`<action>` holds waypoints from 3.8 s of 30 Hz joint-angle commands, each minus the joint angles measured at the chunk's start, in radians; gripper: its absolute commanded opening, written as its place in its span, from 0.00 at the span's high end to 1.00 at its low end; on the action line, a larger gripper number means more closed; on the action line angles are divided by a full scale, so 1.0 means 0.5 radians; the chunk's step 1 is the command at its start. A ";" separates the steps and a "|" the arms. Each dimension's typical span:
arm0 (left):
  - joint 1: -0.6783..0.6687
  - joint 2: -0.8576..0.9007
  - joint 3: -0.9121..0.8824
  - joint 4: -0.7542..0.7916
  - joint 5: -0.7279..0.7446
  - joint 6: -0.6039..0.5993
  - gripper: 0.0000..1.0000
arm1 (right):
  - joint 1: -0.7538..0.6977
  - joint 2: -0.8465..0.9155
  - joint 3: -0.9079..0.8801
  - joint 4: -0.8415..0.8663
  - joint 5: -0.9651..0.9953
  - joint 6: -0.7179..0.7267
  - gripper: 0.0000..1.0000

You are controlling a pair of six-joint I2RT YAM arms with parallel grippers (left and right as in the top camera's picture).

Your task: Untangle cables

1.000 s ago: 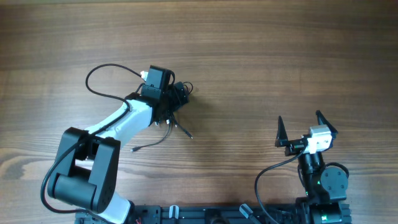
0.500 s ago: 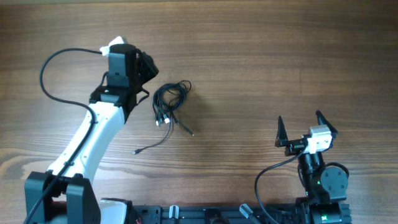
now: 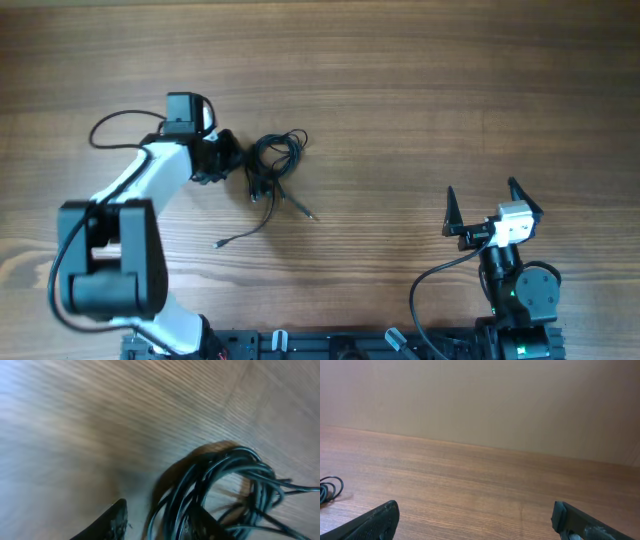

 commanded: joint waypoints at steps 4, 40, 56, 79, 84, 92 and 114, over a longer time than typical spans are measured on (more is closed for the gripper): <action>-0.170 0.182 -0.011 0.052 0.060 0.094 0.73 | -0.008 -0.016 -0.002 0.005 -0.039 -0.018 0.01; -0.215 -0.081 0.056 0.066 0.905 1.026 0.96 | 0.148 2.916 2.357 -1.556 -1.622 0.771 0.51; -0.495 0.070 0.291 0.117 -0.198 0.636 0.67 | 0.372 3.233 2.357 -1.046 -0.971 1.140 0.67; -0.616 0.340 0.298 0.060 -0.277 0.673 0.96 | 0.334 3.229 2.357 -1.139 -0.956 0.774 0.37; -0.617 0.057 0.457 -0.007 -0.172 1.205 0.96 | 0.333 3.229 2.357 -1.184 -0.989 0.442 0.36; -0.601 -0.435 0.481 -0.091 0.206 1.289 0.96 | 0.332 3.229 2.357 -0.887 -1.580 0.298 0.57; -0.063 0.163 0.480 -0.262 1.329 0.434 0.96 | 0.686 3.236 2.320 -0.887 -0.865 -0.426 0.61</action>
